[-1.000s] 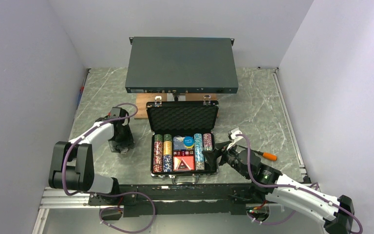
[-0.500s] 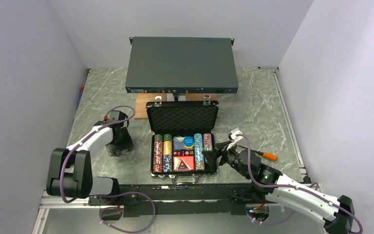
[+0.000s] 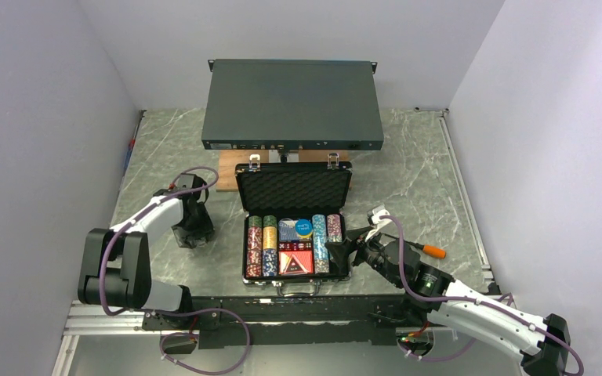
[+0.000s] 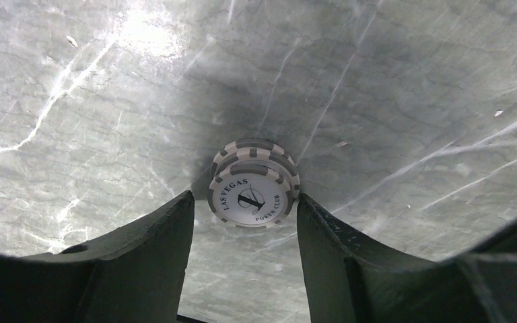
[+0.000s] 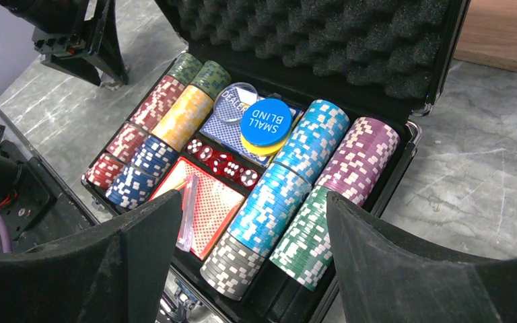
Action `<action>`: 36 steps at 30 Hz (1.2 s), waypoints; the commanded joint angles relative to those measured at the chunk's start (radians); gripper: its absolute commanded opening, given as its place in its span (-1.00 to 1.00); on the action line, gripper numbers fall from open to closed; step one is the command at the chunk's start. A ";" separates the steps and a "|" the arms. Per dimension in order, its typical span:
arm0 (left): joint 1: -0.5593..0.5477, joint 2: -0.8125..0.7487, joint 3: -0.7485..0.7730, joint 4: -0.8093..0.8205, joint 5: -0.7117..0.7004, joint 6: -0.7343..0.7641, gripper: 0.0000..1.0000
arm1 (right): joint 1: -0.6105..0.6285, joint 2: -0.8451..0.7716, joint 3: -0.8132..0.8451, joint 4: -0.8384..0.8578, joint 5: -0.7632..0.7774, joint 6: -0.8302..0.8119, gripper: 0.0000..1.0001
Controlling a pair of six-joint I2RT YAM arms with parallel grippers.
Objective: Pack up texas hold em set
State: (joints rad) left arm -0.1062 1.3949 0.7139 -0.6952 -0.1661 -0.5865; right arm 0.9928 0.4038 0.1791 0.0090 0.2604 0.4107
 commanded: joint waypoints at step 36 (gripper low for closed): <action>-0.044 -0.071 -0.079 0.079 0.005 0.024 -0.81 | 0.005 0.014 0.008 0.043 0.012 -0.007 0.60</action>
State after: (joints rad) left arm -0.1459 1.3403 0.6674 -0.6292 -0.1719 -0.5671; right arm 0.9928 0.4110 0.1791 0.0090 0.2607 0.4107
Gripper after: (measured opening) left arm 0.453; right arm 0.801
